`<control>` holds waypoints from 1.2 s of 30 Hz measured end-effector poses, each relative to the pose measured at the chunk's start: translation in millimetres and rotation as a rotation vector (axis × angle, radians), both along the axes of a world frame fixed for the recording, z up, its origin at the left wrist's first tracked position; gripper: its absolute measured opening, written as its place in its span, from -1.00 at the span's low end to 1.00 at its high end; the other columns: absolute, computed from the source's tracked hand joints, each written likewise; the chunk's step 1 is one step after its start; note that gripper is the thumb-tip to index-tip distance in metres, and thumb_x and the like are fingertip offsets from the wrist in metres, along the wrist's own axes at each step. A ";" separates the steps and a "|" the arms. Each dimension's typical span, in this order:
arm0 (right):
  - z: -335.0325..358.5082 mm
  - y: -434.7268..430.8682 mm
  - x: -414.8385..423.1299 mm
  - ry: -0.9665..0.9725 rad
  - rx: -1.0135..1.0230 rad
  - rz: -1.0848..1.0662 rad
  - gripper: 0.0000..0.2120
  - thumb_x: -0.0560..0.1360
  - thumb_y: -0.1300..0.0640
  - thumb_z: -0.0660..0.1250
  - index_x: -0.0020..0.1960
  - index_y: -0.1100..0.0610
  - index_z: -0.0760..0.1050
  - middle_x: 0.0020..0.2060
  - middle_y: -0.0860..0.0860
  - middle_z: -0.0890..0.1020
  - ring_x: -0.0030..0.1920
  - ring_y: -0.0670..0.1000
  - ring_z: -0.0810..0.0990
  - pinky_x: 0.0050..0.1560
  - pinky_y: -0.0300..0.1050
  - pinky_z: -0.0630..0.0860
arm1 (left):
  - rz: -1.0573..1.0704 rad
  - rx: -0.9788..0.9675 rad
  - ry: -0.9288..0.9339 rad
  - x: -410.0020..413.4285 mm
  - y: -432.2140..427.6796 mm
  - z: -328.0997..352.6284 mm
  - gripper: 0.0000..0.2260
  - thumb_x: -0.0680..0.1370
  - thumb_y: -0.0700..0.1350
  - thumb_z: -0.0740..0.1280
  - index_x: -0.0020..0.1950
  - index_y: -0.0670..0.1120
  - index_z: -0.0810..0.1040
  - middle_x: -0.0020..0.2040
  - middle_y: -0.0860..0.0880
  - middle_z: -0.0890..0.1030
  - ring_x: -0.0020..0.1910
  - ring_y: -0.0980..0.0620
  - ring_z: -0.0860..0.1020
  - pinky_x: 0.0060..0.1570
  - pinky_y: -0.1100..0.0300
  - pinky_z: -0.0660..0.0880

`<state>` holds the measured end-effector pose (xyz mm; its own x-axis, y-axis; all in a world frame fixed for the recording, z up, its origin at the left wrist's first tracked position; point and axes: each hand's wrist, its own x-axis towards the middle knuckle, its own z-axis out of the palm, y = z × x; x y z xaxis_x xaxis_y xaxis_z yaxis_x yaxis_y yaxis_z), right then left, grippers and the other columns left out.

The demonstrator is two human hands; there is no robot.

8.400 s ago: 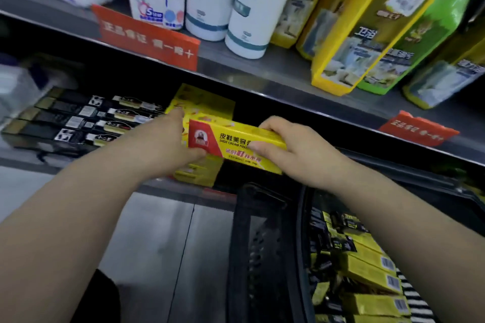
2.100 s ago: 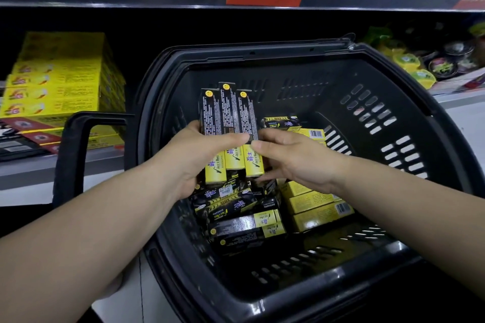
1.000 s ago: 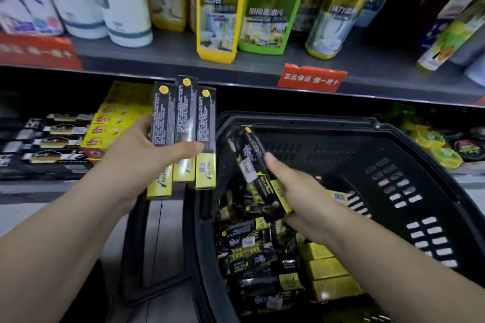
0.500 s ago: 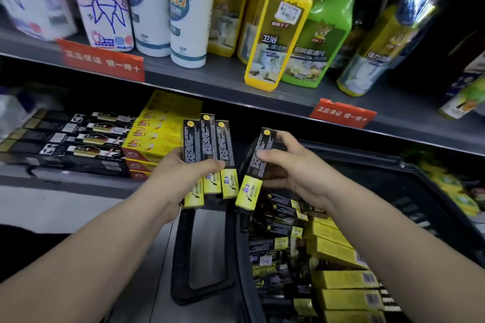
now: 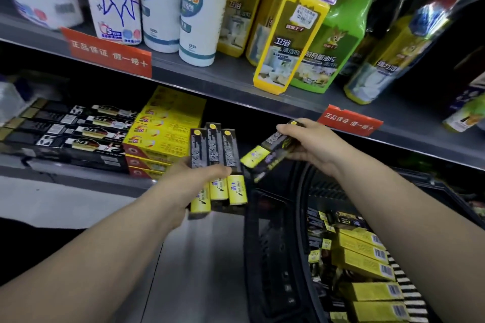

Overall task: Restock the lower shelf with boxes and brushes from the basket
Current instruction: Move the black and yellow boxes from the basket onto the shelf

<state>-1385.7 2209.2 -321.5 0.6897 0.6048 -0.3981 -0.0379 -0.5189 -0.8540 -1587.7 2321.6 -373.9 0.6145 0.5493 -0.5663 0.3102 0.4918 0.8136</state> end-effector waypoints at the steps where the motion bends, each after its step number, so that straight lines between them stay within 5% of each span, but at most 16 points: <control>1: -2.4 6.8 3.2 -0.023 -0.035 0.023 -0.72 0.41 0.01 0.45 -0.01 0.14 0.48 -0.11 0.05 0.64 -0.20 -0.06 0.66 -0.29 -0.22 0.59 | 0.058 0.078 0.007 -2.5 7.0 0.2 -0.60 0.32 -0.10 0.54 -0.07 0.03 0.34 -0.19 0.11 0.51 -0.22 0.17 0.44 -0.13 0.17 0.37; 5: -31.2 43.6 6.0 -0.220 -0.264 0.188 -0.60 0.30 -0.06 0.53 -0.24 0.17 0.38 -0.27 0.04 0.52 -0.27 -0.06 0.59 -0.40 -0.27 0.57 | 0.161 0.213 0.068 -13.1 37.4 -10.9 -0.57 0.33 -0.10 0.53 0.04 0.02 0.36 -0.20 0.13 0.48 -0.24 0.19 0.40 -0.07 0.13 0.31; 9: -78.2 87.8 8.7 -0.346 -0.530 0.336 -0.52 0.27 -0.18 0.51 -0.25 0.20 0.43 -0.23 0.14 0.62 -0.16 0.11 0.67 -0.10 -0.02 0.64 | 0.219 0.250 0.088 -22.6 53.4 -24.5 -0.57 0.33 -0.12 0.53 0.09 -0.03 0.42 -0.18 0.13 0.54 -0.21 0.19 0.46 -0.23 0.20 0.35; 12: -110.8 110.9 12.6 -0.407 -0.623 0.382 -0.51 0.26 -0.24 0.48 -0.31 0.17 0.41 -0.35 0.08 0.60 -0.25 0.08 0.68 -0.10 -0.06 0.63 | 0.237 0.289 0.076 -25.7 58.9 -29.1 -0.60 0.32 -0.12 0.54 0.06 0.00 0.43 -0.20 0.17 0.54 -0.21 0.23 0.47 -0.31 0.26 0.30; 16: -147.5 119.2 14.9 -0.375 -0.630 0.490 -0.54 0.27 -0.18 0.51 -0.24 0.14 0.39 -0.26 0.06 0.55 -0.13 0.08 0.65 -0.08 0.01 0.63 | 0.229 0.315 0.094 -26.9 66.5 -34.8 -0.59 0.33 -0.12 0.53 0.09 0.02 0.46 -0.16 0.18 0.56 -0.19 0.23 0.49 -0.32 0.29 0.28; 19: -150.8 117.2 22.5 -0.546 -0.701 0.764 -0.57 0.28 -0.13 0.53 -0.17 0.08 0.36 -0.20 0.00 0.52 -0.21 -0.02 0.52 -0.29 -0.12 0.47 | 0.223 0.318 0.120 -30.4 69.6 -40.5 -0.56 0.32 -0.10 0.53 0.13 0.01 0.46 -0.12 0.14 0.58 -0.16 0.19 0.51 -0.32 0.28 0.29; 23: -159.6 108.0 35.9 -0.799 -0.976 1.101 -0.65 0.46 -0.06 0.36 0.15 0.11 0.44 0.05 0.06 0.55 -0.02 0.06 0.53 -0.10 -0.11 0.49 | 0.225 0.341 0.142 -32.0 69.9 -44.9 -0.58 0.31 -0.10 0.54 0.10 0.03 0.47 -0.15 0.16 0.59 -0.17 0.20 0.53 -0.31 0.28 0.31; 29: -183.5 114.3 15.5 -0.672 -0.982 1.139 -0.49 0.58 0.13 0.13 0.50 0.14 0.10 0.36 0.16 0.38 0.25 0.14 0.43 0.00 -0.19 0.37 | 0.242 0.322 0.137 -29.3 67.5 -46.6 -0.64 0.29 -0.08 0.54 -0.02 0.09 0.47 -0.19 0.19 0.61 -0.19 0.22 0.55 -0.31 0.29 0.32; 36: -188.5 115.9 3.9 -0.665 -0.908 1.179 -0.56 0.56 0.09 0.25 0.41 0.12 0.28 0.28 0.11 0.47 0.21 0.13 0.47 -0.08 -0.19 0.33 | 0.252 0.313 0.135 -26.3 64.9 -45.8 -0.64 0.27 -0.07 0.55 -0.02 0.08 0.49 -0.18 0.17 0.63 -0.16 0.18 0.58 -0.28 0.25 0.35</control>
